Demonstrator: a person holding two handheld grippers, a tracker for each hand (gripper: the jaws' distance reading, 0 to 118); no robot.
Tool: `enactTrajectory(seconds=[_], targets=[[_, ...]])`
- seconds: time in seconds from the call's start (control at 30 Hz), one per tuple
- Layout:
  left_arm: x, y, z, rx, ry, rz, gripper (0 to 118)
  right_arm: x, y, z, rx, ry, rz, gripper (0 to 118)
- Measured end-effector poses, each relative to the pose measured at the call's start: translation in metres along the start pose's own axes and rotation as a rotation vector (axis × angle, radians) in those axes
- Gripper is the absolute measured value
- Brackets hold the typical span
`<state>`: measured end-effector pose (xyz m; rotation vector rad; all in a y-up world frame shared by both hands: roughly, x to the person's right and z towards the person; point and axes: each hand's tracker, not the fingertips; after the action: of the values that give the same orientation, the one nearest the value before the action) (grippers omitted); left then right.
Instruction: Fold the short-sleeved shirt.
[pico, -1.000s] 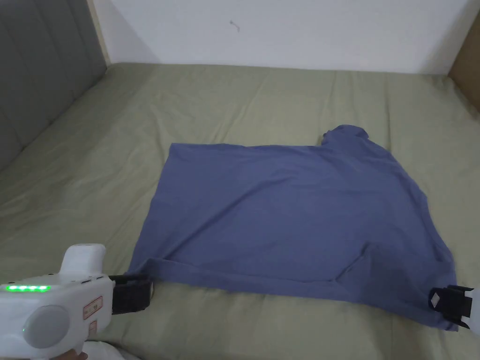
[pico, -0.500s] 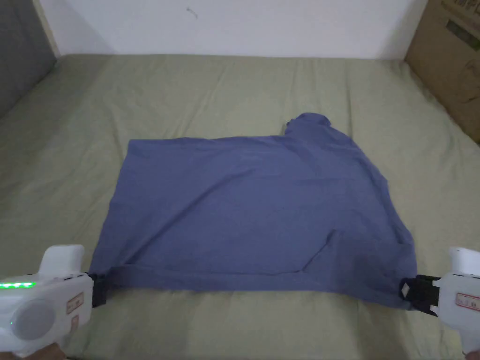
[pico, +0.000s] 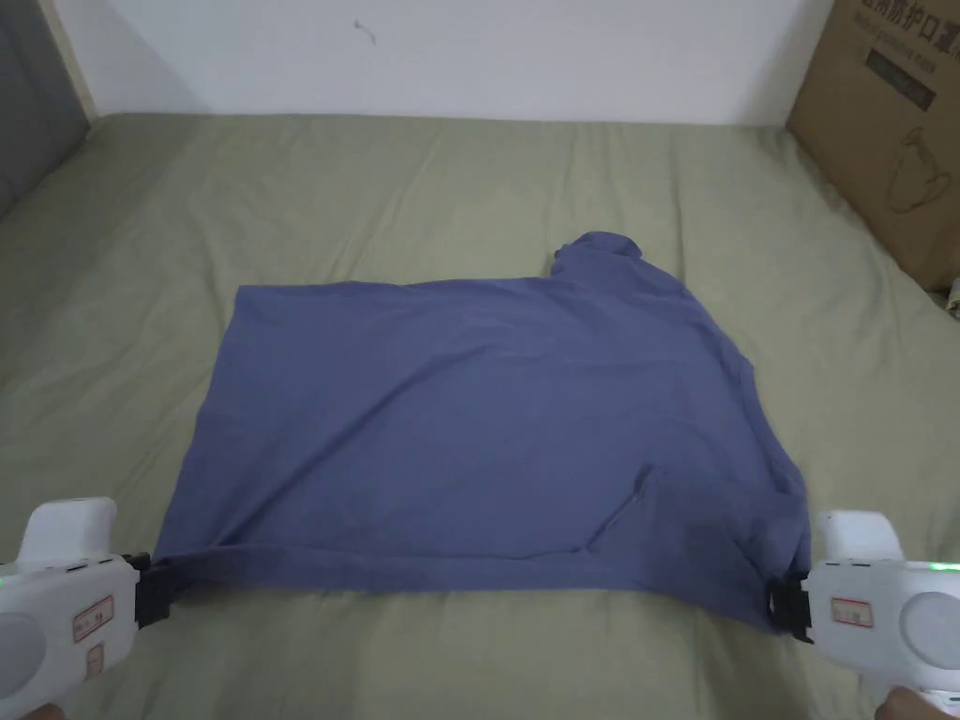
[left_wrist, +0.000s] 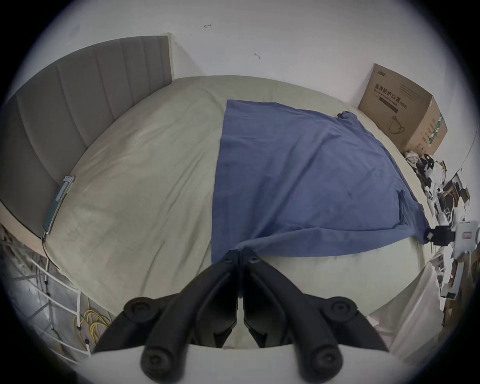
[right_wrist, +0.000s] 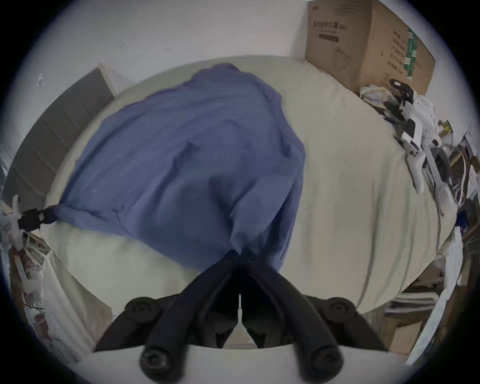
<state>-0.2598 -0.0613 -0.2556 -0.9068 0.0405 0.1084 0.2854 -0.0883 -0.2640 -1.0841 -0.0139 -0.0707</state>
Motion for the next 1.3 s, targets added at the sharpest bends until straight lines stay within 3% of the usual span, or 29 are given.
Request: enactTrajectory(seconds=[0.07, 0.27, 0.6, 0.87, 1.1, 1.13, 1.17, 1.23, 1.27, 1.3], targets=[[0.002, 0.0, 0.002, 0.0, 0.006, -0.004, 1, 0.0, -0.002, -0.006, 0.01, 0.073, -0.032, 0], [-0.001, 0.008, 0.009, 0.009, 0.015, -0.01, 1, 0.009, 0.017, 0.017, 0.089, 0.068, -0.075, 0], [-0.006, 0.052, 0.008, 0.061, 0.018, 0.018, 1, 0.02, 0.089, 0.045, 0.193, 0.086, -0.073, 0], [0.001, 0.112, -0.054, 0.013, 0.062, -0.048, 2, 0.012, 0.173, -0.004, 0.161, 0.062, -0.052, 0], [0.011, 0.114, -0.11, -0.052, 0.118, -0.105, 4, 0.005, 0.183, -0.054, 0.073, 0.016, -0.004, 0], [0.012, 0.113, -0.114, -0.057, 0.129, -0.102, 8, 0.005, 0.183, -0.057, 0.075, 0.011, 0.001, 0], [0.012, 0.111, -0.118, -0.057, 0.143, -0.097, 21, 0.005, 0.184, -0.061, 0.071, -0.003, 0.0, 2], [0.01, 0.109, -0.121, -0.079, 0.15, -0.081, 79, 0.007, 0.185, -0.063, 0.039, -0.028, -0.022, 42], [0.008, 0.107, -0.117, -0.076, 0.138, -0.066, 100, 0.009, 0.183, -0.06, 0.054, -0.023, -0.023, 68], [0.007, 0.105, -0.112, -0.068, 0.126, -0.05, 109, 0.012, 0.182, -0.055, 0.067, -0.018, -0.03, 79]])
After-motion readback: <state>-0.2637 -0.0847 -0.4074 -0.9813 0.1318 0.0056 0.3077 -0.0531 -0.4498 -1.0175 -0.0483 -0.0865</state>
